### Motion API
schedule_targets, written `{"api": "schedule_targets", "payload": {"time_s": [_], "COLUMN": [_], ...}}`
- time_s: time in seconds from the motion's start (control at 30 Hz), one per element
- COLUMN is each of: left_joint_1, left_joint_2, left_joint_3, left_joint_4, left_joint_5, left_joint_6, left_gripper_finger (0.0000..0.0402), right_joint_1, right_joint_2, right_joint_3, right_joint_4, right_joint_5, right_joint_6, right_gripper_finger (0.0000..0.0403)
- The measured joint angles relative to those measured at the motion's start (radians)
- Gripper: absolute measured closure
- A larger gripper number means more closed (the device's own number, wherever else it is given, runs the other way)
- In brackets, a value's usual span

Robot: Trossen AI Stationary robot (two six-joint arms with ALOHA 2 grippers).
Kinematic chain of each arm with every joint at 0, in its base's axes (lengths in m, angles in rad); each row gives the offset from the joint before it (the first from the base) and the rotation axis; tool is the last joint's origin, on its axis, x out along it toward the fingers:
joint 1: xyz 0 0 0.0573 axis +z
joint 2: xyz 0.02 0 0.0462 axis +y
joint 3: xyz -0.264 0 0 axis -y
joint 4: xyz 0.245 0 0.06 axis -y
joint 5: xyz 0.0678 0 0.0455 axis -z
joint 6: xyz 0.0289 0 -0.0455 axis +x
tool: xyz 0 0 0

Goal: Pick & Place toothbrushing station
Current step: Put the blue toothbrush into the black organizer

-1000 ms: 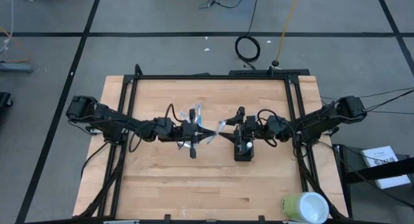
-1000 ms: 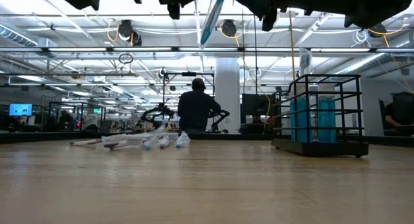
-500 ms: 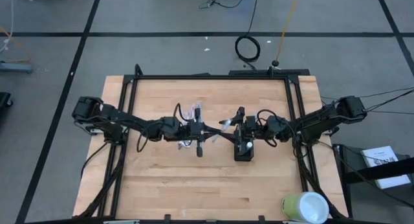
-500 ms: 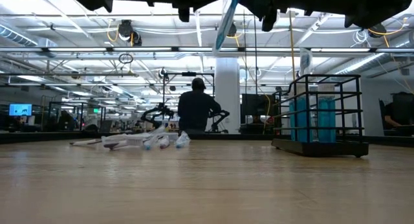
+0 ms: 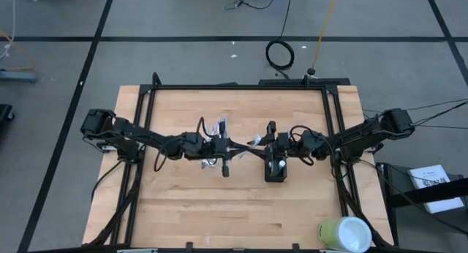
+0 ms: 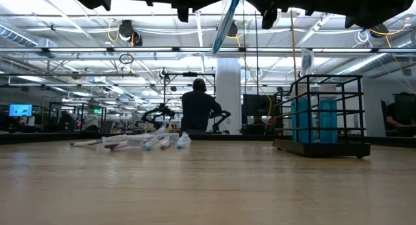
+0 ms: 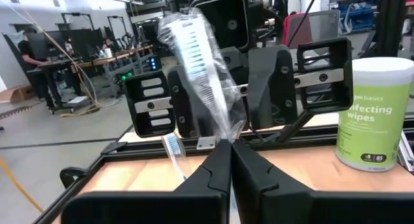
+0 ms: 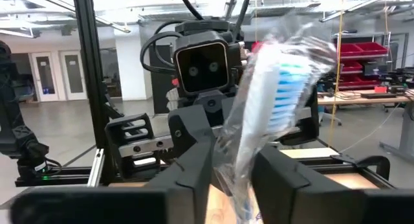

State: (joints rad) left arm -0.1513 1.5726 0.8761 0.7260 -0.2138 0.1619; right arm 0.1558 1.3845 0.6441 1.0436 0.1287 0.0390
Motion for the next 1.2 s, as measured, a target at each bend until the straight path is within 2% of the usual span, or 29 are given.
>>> {"api": "schedule_targets", "payload": {"time_s": [0.23,0.33,0.5,0.9,1.0,1.2], "left_joint_1": [0.0,0.0,0.0,-0.001,-0.003,-0.015], "left_joint_2": [-0.001,-0.001,-0.001,-0.001,-0.001,-0.034], "left_joint_3": [0.0,0.0,0.0,-0.001,-0.001,-0.003], "left_joint_4": [-0.018,-0.021,-0.025,-0.029,-0.036,-0.123], "left_joint_5": [0.0,0.0,0.0,-0.002,-0.004,-0.008], "left_joint_6": [-0.01,-0.028,-0.04,-0.056,-0.067,-0.1], "left_gripper_finger": [0.0398,0.0387,0.0369,0.0364,0.0344,0.0261], "right_joint_1": [0.0,0.0,0.0,0.0,0.0,0.003], "right_joint_2": [0.0,0.0,0.0,0.0,0.0,-0.008], "right_joint_3": [0.0,0.0,0.0,0.0,0.0,0.0], "right_joint_4": [0.002,0.002,0.002,0.002,0.0,-0.009], "right_joint_5": [-0.001,0.0,-0.002,-0.003,-0.004,-0.005], "right_joint_6": [-0.003,-0.016,-0.025,-0.032,-0.032,-0.033], "right_gripper_finger": [0.0375,0.0392,0.0388,0.039,0.039,0.0394]}}
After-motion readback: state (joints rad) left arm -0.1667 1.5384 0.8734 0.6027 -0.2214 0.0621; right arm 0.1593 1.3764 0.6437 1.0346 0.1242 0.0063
